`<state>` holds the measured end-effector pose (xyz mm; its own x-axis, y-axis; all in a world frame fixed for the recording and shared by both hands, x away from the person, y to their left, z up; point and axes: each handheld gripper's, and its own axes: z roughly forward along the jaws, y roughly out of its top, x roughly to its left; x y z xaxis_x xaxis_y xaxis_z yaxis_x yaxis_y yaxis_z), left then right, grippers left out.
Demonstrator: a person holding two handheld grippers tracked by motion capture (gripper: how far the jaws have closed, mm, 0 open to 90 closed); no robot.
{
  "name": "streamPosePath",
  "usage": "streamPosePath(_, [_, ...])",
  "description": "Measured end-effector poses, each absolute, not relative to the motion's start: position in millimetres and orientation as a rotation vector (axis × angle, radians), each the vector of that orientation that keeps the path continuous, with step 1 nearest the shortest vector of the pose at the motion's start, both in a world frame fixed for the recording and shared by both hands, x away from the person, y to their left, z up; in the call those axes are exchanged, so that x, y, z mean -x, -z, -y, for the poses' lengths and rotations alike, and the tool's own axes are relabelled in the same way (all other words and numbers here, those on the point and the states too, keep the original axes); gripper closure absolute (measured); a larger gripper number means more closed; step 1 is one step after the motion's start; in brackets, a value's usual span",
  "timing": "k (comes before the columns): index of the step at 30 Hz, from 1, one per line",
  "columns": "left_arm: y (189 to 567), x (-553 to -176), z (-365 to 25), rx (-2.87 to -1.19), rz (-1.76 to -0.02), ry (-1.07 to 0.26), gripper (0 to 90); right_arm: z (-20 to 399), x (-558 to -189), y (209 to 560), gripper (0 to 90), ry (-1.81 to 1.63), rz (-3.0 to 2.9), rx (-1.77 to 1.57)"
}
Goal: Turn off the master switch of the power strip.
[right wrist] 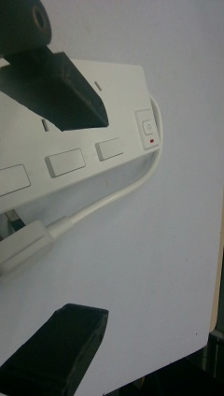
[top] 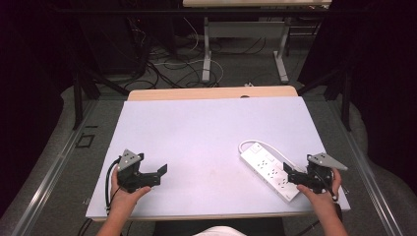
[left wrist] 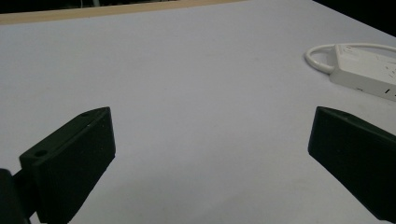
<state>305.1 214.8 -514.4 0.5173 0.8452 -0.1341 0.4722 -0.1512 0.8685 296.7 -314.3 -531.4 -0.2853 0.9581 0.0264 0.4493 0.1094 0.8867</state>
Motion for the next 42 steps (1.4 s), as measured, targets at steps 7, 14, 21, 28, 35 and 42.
streamPosePath(7, [514,-303,-208,-1.812,-1.087,-0.482,0.6,307,-294,530,6.7,-1.098,-1.831,-1.375])
streamPosePath(14, [516,-299,-206,-1.814,-1.102,-0.473,0.9,300,-294,530,11.1,-1.084,-1.832,-1.358])
streamPosePath(21, [516,-298,-205,-1.827,-1.106,-0.478,0.9,293,-291,524,14.5,-1.081,-1.837,-1.361])
streamPosePath(28, [516,-298,-205,-1.864,-1.104,-0.483,0.9,288,-294,516,19.0,-1.071,-1.876,-1.350])
streamPosePath(35, [516,-298,-203,-1.864,-1.108,-0.481,0.9,282,-301,511,27.6,-1.049,-1.929,-1.344])
streamPosePath(42, [516,-298,-205,-1.847,-1.121,-0.474,0.9,276,-307,506,37.4,-1.041,-1.964,-1.319])
